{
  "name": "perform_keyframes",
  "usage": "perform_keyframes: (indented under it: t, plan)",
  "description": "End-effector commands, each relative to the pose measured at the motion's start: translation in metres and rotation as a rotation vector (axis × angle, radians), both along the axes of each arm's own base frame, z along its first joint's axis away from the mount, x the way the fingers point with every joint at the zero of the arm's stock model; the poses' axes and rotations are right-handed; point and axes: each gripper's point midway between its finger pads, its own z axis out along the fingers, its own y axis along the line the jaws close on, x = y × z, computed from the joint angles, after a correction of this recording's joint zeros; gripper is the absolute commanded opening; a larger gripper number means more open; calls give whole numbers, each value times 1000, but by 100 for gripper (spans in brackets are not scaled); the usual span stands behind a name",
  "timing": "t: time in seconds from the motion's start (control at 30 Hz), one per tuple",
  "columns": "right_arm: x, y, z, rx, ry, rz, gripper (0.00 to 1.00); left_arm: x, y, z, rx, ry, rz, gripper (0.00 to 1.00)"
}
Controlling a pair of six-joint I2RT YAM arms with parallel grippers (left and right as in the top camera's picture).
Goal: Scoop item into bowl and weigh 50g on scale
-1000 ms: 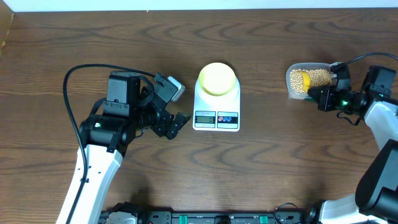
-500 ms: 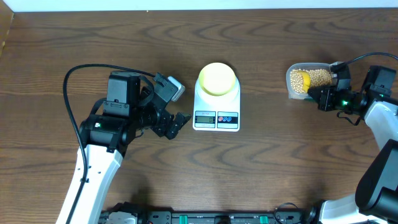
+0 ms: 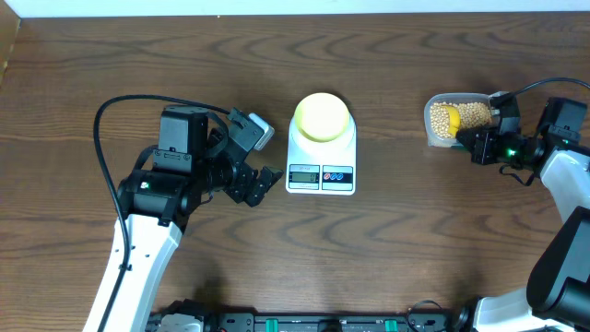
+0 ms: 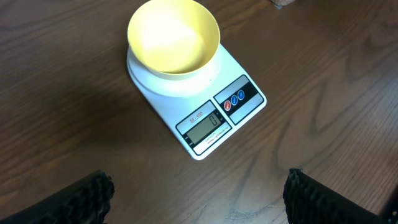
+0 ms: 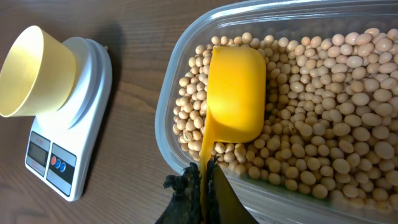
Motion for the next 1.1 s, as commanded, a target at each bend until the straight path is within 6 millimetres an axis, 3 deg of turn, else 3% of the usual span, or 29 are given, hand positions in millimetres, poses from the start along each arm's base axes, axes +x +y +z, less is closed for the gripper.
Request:
perform_keyframes:
  t: [0.0,1.07]
  plan:
    - [0,9,7,64,-18,26,1,-1,-3,-2,-3,0,-20,89]
    - [-3,13,7,103,8,20,1,-1,-3,-2,-3,0,-20,89]
